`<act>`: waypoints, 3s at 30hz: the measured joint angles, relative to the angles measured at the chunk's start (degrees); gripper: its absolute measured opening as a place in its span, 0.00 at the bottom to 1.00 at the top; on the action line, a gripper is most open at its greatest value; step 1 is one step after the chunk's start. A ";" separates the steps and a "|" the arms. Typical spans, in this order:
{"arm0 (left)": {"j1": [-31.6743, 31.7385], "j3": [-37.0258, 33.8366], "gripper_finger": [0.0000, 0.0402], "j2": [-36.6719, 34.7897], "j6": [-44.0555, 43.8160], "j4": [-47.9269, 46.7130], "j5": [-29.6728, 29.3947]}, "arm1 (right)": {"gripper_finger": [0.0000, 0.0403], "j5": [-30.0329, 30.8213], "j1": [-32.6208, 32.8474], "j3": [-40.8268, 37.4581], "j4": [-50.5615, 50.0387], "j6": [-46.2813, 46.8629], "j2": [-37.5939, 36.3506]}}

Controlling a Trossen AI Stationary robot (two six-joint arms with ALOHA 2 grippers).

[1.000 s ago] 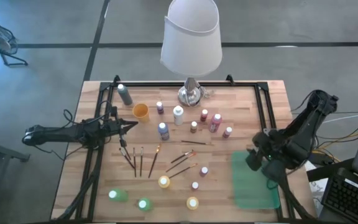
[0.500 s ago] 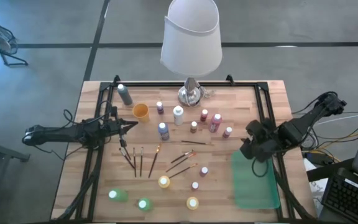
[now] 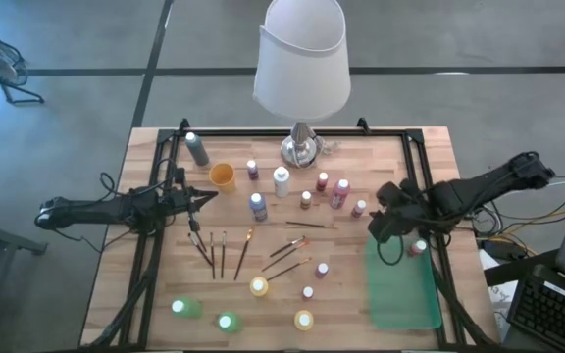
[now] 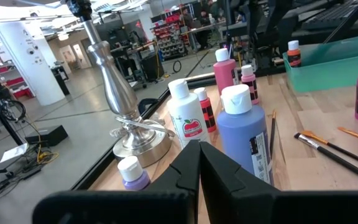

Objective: Pick & Place Paint Supplies
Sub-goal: Put the light pink paint bottle into the green bin

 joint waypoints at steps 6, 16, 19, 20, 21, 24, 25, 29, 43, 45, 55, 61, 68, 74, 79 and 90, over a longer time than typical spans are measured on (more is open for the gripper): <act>0.00 0.01 0.03 0.00 0.01 0.01 0.02 | 0.56 -4.49 -5.71 -2.42 2.42 -3.54 0.07; 0.00 0.00 0.03 -0.01 0.00 0.00 0.02 | 0.58 -12.17 -14.36 -3.68 7.78 -13.24 0.51; 0.00 0.01 0.03 -0.02 0.01 -0.01 0.00 | 0.59 -13.96 -16.26 -3.63 9.51 -15.89 1.22; 0.00 0.01 0.03 -0.01 0.01 -0.01 0.01 | 0.59 -14.64 -16.90 -3.63 9.71 -16.89 1.73; -0.01 -0.01 0.03 -0.02 0.01 0.00 0.01 | 0.59 -14.93 -17.52 -3.63 9.93 -17.59 2.28; -0.04 0.01 0.03 -0.01 -0.01 0.00 0.01 | 0.60 -15.27 -19.27 -3.63 10.11 -19.89 4.25; -0.04 -0.01 0.03 -0.02 0.00 -0.01 0.01 | 0.60 -15.28 -19.79 -3.63 10.16 -20.32 5.04; -0.04 -0.01 0.03 0.00 0.01 -0.01 0.02 | 0.61 -16.77 -21.91 -3.63 10.17 -21.24 7.60; -0.02 0.00 0.03 -0.02 0.01 -0.01 0.02 | 0.56 -17.80 -23.08 -3.63 12.68 -23.01 11.42; -0.02 0.01 0.03 -0.02 -0.01 0.01 0.01 | 0.56 -17.81 -23.25 -3.63 12.68 -23.01 11.81; 0.00 -0.01 0.03 -0.02 0.00 0.00 0.00 | 0.59 -18.07 -23.27 -3.63 12.76 -23.03 14.26; 0.00 0.01 0.03 -0.02 0.00 -0.01 0.00 | 0.60 -18.06 -23.38 -3.71 12.70 -23.27 15.28; 0.00 0.01 0.03 -0.02 0.01 0.00 0.01 | 0.51 -18.05 -24.00 -3.82 12.71 -23.43 15.15; 0.00 0.01 0.03 -0.02 0.01 -0.01 0.00 | 0.39 -19.12 -24.19 -4.35 12.78 -23.44 15.12; 0.00 -0.01 0.03 -0.02 0.01 0.01 0.00 | 0.29 -19.54 -24.17 -4.46 12.86 -23.76 15.04; -0.04 0.00 0.03 -0.02 0.01 0.00 0.02 | 0.31 -19.57 -24.17 -4.51 12.73 -24.19 15.04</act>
